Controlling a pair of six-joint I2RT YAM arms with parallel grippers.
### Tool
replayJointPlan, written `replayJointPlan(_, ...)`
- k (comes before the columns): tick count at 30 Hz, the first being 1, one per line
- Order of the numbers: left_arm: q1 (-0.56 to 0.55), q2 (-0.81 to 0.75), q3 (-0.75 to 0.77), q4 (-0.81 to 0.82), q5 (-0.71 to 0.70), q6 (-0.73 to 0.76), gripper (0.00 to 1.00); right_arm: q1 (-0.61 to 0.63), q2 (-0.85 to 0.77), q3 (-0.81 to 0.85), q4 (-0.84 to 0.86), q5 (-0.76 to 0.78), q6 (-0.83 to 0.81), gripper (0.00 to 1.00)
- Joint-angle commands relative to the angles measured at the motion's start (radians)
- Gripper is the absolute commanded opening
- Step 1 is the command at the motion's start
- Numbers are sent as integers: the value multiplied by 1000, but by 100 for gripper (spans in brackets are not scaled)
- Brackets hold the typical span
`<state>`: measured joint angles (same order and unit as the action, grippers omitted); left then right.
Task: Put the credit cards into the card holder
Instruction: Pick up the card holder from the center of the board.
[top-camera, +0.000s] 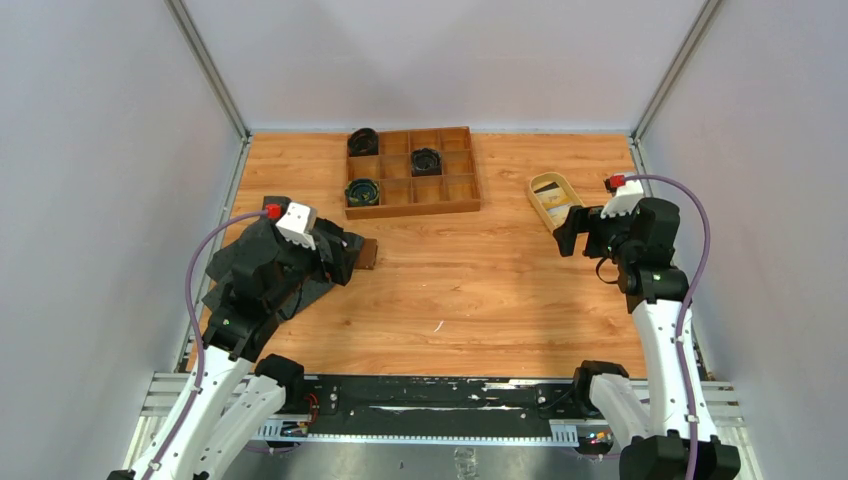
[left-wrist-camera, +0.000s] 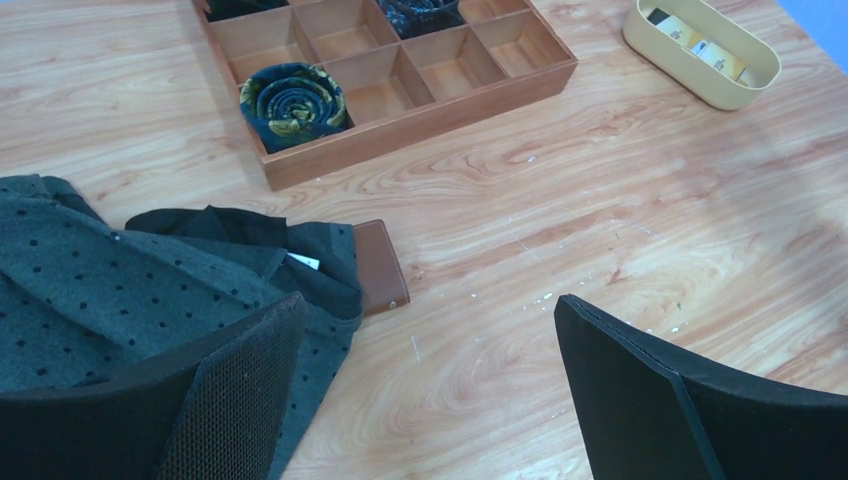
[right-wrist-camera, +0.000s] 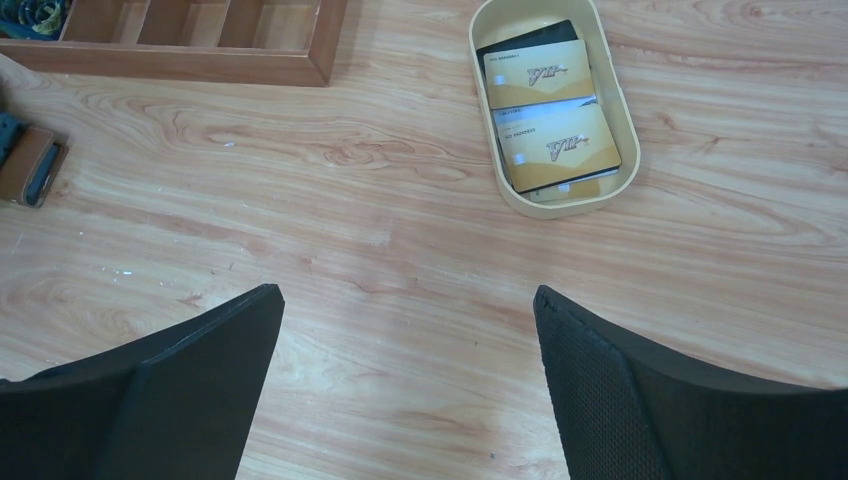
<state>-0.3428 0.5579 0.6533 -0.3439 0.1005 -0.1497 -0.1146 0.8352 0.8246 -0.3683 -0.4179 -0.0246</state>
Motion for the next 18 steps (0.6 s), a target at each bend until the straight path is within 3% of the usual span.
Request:
replayJointPlan(1, -11, -5, -7, -13, -15, -4, 100, -14, 11, 30, -20, -1, 14, 100)
replayJointPlan(8, -15, 8, -2, -18, -5, -3, 100, -13, 6, 6, 1, -113, -56, 100)
replayJointPlan(10, -15, 26, 3, -17, 2, -7, 100, -11, -1, -6, 5, -262, -176, 100)
replayJointPlan(12, -15, 49, 18, -23, 12, -26, 100, 6, 18, 34, -102, -431, -378, 100)
replayJointPlan(18, -17, 163, 92, -54, 223, -128, 100, 58, 118, 110, -250, -473, -548, 100)
